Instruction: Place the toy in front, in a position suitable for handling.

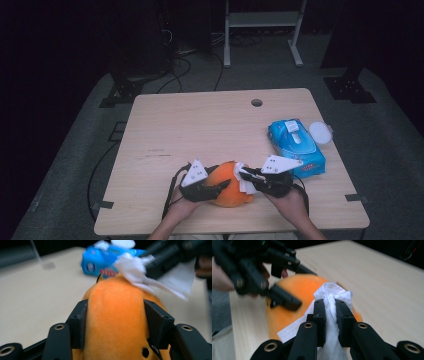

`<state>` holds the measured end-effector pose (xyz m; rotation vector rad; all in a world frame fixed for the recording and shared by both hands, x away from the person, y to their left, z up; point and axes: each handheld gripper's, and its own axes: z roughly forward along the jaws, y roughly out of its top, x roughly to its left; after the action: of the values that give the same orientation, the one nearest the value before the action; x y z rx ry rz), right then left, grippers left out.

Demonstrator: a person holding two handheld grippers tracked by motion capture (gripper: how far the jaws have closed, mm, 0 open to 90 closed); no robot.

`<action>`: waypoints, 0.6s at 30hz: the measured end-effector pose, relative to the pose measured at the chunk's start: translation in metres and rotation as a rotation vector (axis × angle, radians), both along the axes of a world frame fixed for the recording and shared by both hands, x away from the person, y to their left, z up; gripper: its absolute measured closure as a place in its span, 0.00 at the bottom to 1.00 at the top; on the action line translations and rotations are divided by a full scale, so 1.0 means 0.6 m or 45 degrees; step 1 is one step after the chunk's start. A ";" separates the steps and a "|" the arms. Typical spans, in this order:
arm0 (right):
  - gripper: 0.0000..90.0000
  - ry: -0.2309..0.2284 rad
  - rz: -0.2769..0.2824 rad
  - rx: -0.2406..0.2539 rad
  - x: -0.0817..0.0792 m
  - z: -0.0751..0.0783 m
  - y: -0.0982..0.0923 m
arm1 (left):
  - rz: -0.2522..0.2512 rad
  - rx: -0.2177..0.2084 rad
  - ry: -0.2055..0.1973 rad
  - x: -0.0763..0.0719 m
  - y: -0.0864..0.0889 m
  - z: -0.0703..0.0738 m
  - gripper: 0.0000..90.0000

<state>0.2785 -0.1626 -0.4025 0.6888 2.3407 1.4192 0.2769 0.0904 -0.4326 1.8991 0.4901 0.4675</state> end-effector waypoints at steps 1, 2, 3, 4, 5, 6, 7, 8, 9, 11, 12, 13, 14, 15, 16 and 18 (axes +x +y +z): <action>0.88 -0.023 -0.004 0.014 0.000 0.007 0.000 | 0.001 0.020 -0.062 -0.007 -0.009 0.002 0.48; 0.88 -0.038 -0.019 0.029 0.001 0.013 -0.002 | -0.004 0.010 -0.083 -0.010 -0.013 0.001 0.48; 0.88 -0.041 -0.033 0.032 0.003 0.014 -0.004 | -0.014 0.010 -0.098 -0.013 -0.017 -0.001 0.48; 0.88 -0.033 -0.050 0.029 0.009 0.012 -0.008 | -0.029 0.019 -0.094 -0.015 -0.021 -0.004 0.48; 0.88 -0.011 -0.069 0.021 0.014 0.007 -0.013 | -0.038 0.034 -0.086 -0.017 -0.024 -0.007 0.47; 0.88 0.003 -0.096 0.005 0.020 -0.002 -0.019 | -0.043 0.028 -0.084 -0.018 -0.025 -0.010 0.46; 0.88 0.033 -0.107 0.003 0.025 -0.011 -0.026 | -0.056 0.018 -0.057 -0.017 -0.024 -0.009 0.42; 0.88 0.076 -0.100 0.027 0.029 -0.017 -0.032 | -0.072 0.007 -0.027 -0.014 -0.023 -0.007 0.36; 0.88 0.095 -0.088 0.031 0.029 -0.019 -0.034 | -0.083 -0.007 0.017 -0.011 -0.020 -0.004 0.28; 0.88 0.077 -0.032 0.025 0.019 -0.015 -0.027 | -0.069 -0.023 0.138 0.000 -0.012 0.000 0.12; 0.88 0.072 0.017 0.038 0.011 -0.014 -0.021 | -0.070 -0.023 0.214 0.007 -0.007 -0.001 0.07; 0.88 0.059 0.065 0.041 0.002 -0.013 -0.012 | -0.086 -0.034 0.289 0.014 -0.003 -0.005 0.05; 0.88 0.040 0.103 0.027 -0.008 -0.010 -0.002 | -0.110 -0.027 0.355 0.019 0.000 -0.011 0.04; 0.88 0.007 0.123 0.000 -0.016 -0.007 0.008 | -0.122 -0.013 0.360 0.019 0.002 -0.014 0.06; 0.88 -0.018 0.128 -0.036 -0.020 -0.004 0.016 | -0.129 -0.004 0.332 0.017 0.003 -0.014 0.12; 0.88 -0.028 0.104 -0.041 -0.020 0.000 0.019 | -0.121 0.029 0.263 0.012 0.004 -0.005 0.29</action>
<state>0.2667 -0.1514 -0.4027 0.5721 2.3937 1.4122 0.2840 0.0927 -0.4358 1.9931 0.5282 0.2165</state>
